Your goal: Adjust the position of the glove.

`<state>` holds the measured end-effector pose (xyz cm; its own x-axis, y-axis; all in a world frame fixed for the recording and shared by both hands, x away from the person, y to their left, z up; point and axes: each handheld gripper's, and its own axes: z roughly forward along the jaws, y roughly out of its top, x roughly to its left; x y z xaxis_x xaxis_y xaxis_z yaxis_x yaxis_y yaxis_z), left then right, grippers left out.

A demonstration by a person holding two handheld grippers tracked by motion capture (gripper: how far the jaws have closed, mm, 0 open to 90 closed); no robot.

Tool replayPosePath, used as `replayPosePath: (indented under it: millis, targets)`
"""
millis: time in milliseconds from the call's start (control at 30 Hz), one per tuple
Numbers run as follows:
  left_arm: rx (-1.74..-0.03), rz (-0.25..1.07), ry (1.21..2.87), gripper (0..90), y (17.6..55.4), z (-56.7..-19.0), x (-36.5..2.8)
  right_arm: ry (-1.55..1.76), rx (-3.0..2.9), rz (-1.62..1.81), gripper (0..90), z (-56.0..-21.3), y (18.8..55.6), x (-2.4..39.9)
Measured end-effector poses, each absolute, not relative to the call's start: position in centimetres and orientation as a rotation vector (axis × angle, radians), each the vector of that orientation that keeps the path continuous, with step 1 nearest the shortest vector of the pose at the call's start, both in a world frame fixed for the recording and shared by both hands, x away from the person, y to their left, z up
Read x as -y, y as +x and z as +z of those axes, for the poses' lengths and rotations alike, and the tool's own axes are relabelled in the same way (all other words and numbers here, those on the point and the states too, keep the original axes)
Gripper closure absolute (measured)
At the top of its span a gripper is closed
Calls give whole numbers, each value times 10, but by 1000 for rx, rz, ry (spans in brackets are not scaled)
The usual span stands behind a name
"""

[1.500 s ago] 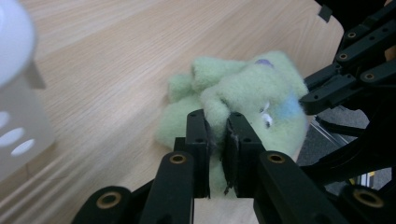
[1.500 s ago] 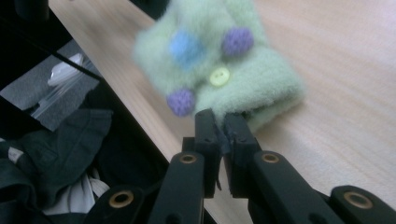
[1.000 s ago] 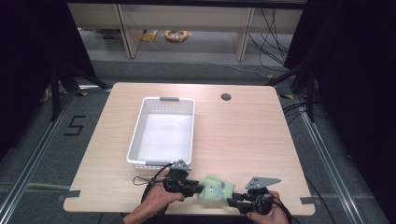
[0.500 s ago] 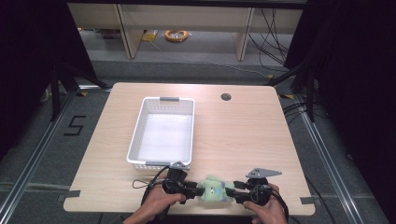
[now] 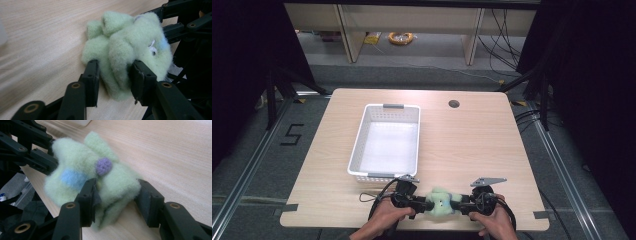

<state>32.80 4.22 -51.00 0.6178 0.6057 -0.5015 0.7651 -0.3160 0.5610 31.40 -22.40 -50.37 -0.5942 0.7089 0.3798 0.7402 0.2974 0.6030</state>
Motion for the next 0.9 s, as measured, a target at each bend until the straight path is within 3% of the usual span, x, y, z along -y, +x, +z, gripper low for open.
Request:
replayPosePath:
  millis: [333,600,900]
  targets:
    - [-1052,-254,2018,730,327,-512,-42,-1397,2416,-1219,630,-506,313,223]
    - [-1009,-228,2030,759,326,-511,-42,-1340,2469,-1257,739,-506,315,227]
    - [-974,-230,2035,779,323,-507,-42,-1330,2461,-1300,764,-502,311,228]
